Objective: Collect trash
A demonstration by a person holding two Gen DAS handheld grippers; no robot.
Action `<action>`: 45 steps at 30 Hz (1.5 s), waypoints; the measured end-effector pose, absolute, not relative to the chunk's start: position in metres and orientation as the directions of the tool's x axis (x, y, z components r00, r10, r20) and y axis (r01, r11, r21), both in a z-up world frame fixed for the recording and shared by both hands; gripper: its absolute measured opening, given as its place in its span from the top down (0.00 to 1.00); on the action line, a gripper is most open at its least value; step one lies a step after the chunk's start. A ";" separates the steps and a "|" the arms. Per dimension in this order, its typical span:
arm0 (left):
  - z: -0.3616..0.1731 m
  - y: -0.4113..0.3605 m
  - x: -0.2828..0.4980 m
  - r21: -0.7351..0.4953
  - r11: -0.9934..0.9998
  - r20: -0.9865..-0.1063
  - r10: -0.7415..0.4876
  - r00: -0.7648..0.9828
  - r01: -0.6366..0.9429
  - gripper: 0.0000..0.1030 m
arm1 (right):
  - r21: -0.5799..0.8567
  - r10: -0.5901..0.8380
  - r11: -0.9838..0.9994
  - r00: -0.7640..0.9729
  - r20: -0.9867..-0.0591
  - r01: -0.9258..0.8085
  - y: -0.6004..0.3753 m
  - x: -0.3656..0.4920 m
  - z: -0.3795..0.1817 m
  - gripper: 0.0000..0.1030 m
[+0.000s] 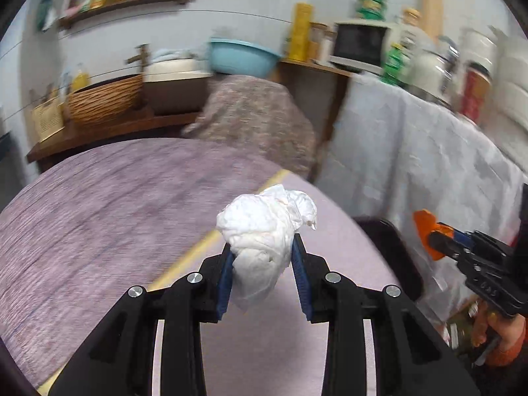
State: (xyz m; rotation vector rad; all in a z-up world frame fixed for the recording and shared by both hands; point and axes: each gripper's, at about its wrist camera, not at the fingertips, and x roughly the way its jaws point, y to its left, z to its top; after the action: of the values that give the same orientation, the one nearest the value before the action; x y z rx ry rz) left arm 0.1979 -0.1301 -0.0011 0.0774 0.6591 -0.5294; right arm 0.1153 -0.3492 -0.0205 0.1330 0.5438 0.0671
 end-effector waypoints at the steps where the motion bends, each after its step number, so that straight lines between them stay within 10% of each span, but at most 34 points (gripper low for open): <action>1: -0.003 -0.146 0.191 -0.087 0.847 -0.607 -0.462 0.646 0.525 0.68 | 0.148 0.080 0.989 0.854 -0.515 -0.003 -0.359 0.108 -0.025 0.74; 18: -0.059 -0.338 0.144 -0.082 0.676 -0.739 -0.534 0.411 0.732 0.68 | 0.188 -0.109 0.933 0.740 -0.664 0.306 -0.486 0.083 -0.137 0.73; 31: -0.095 -0.383 0.168 -0.042 0.706 -0.809 -0.440 0.391 0.707 0.67 | 0.218 -0.139 0.899 0.721 -0.679 0.379 -0.509 0.088 -0.166 0.48; 45: -0.089 -0.393 0.160 -0.004 0.684 -0.764 -0.473 0.439 0.730 0.29 | 0.212 -0.248 0.861 0.746 -0.618 0.462 -0.521 0.047 -0.130 0.31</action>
State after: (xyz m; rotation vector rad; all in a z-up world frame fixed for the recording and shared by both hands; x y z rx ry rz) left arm 0.1603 -0.3930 -0.0887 0.3516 0.8207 -0.7662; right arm 0.0467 -0.5211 -0.1299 0.3675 0.6162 -0.3977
